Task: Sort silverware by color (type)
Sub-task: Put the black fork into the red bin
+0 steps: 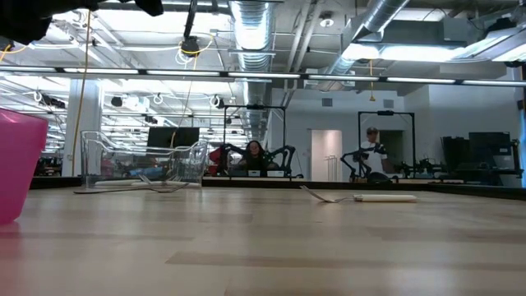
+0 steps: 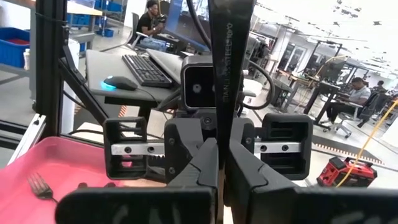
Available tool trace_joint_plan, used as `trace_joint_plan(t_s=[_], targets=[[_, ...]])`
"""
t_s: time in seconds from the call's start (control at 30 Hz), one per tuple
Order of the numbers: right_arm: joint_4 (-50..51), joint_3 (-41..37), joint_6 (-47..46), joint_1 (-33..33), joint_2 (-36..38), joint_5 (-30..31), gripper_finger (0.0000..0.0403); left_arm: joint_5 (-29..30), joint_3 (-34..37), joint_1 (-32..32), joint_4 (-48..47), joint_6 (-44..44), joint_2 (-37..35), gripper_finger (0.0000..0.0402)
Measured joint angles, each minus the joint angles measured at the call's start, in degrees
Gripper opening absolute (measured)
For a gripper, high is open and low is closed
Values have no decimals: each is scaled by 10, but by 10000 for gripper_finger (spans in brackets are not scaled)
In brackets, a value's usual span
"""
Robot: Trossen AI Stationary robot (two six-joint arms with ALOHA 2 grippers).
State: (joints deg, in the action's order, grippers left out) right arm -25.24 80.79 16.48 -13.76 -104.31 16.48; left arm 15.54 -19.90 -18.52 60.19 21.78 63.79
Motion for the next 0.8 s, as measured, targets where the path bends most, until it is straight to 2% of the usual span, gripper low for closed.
trace_joint_plan(t_s=[0.13, 0.3, 0.43, 0.57, 0.8], targets=[[-1, 0, -1, -2, 0, 2, 30, 13, 0, -1, -15, -28, -2, 19], [-6, 0, -1, -14, -1, 18, 30, 19, 0, -13, -93, -48, -23, 76], [-2, 0, 1, -19, -1, 19, 30, 63, 0, -20, -163, -68, -47, 123], [21, 0, -2, -25, -1, 21, 30, 125, -2, -38, -249, -76, -104, 155], [21, 0, -51, -44, -1, 16, 30, 161, -40, -70, -470, -120, -227, 164]])
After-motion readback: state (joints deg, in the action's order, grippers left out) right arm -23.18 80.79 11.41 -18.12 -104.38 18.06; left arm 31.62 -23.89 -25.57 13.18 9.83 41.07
